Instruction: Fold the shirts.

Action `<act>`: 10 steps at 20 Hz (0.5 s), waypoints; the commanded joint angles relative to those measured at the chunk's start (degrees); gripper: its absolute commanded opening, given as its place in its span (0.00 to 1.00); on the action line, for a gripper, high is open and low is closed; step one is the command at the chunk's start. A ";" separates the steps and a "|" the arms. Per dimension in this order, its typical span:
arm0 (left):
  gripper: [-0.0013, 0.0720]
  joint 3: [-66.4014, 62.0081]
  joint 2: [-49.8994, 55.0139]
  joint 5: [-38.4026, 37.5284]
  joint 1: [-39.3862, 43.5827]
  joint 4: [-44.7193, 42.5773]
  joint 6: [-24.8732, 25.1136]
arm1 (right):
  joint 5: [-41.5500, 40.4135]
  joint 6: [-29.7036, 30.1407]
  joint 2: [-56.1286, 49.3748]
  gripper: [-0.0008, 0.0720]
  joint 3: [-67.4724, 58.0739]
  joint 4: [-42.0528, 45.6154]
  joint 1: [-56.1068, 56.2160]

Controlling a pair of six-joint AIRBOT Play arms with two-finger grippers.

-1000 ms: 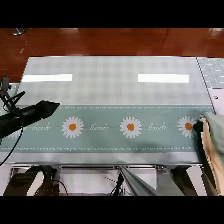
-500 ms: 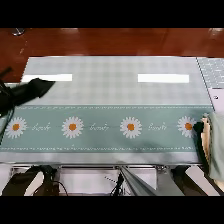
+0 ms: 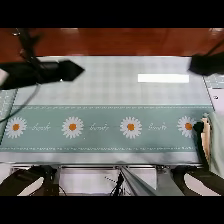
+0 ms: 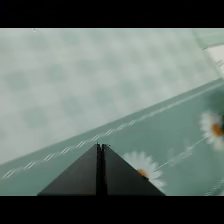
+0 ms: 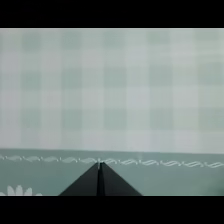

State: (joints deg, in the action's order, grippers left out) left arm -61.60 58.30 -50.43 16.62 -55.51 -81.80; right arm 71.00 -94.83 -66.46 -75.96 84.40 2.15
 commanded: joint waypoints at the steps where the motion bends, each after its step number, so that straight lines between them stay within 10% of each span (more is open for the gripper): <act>1: 0.05 6.36 5.88 0.39 3.78 -18.95 -13.94 | -11.39 -6.32 -2.67 0.04 15.74 8.46 10.86; 10: 0.05 2.08 10.75 -1.03 -0.52 -19.08 -13.92 | -9.57 -7.10 -5.40 0.04 14.60 9.11 10.03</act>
State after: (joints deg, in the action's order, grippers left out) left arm -59.29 68.25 -51.24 16.32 -73.21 -94.87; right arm 61.23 -101.51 -71.61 -61.84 92.86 11.79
